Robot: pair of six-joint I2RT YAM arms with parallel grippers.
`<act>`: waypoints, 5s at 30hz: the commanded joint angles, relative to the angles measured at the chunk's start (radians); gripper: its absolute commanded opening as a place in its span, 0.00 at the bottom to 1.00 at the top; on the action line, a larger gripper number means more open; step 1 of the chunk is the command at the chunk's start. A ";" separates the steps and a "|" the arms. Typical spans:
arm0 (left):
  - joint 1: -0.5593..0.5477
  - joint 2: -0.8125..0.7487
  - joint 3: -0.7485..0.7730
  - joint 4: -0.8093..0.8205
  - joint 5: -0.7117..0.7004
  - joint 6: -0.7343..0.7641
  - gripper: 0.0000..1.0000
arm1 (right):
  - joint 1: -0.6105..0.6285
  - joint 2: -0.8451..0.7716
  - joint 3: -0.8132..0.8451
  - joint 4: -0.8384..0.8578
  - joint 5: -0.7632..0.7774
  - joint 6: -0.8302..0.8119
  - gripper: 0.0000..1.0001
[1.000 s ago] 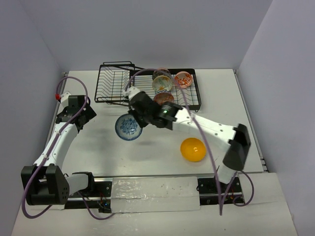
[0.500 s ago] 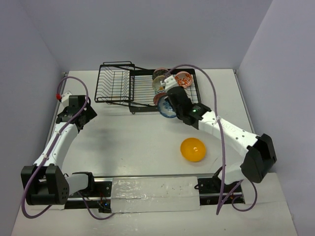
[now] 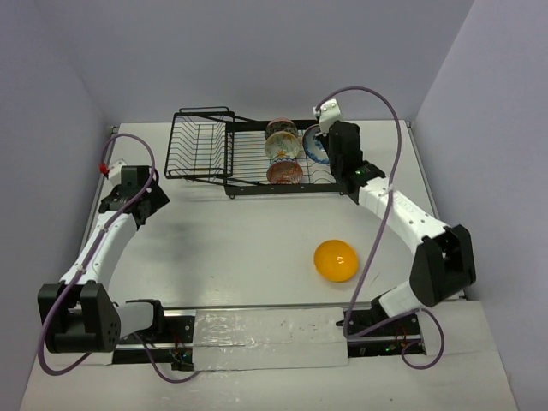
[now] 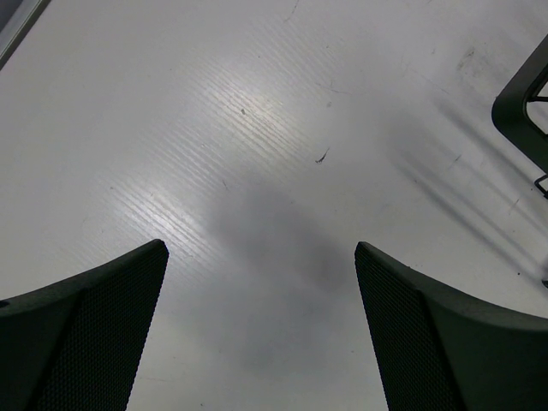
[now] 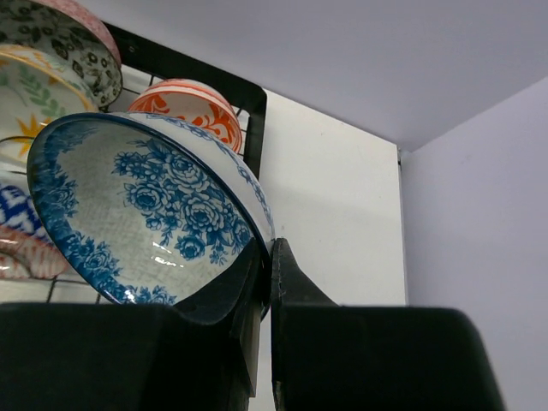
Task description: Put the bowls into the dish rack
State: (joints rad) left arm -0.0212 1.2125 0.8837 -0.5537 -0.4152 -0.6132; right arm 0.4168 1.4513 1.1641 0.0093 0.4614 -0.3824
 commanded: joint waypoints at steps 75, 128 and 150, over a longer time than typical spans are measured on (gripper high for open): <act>0.018 -0.037 0.026 0.055 0.027 0.044 0.92 | -0.389 0.462 -0.084 0.779 -0.816 -0.110 0.00; 0.018 -0.088 0.021 0.067 0.059 0.050 0.96 | -0.316 0.466 -0.254 0.839 -0.693 -0.375 0.00; 0.018 -0.097 0.018 0.075 0.070 0.056 0.96 | -0.326 0.374 -0.222 0.729 -0.696 -0.319 0.50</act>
State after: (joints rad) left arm -0.0078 1.1408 0.8841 -0.5129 -0.3588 -0.5686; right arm 0.1055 1.9049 0.9249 0.7227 -0.2470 -0.7300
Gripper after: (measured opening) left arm 0.957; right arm 0.493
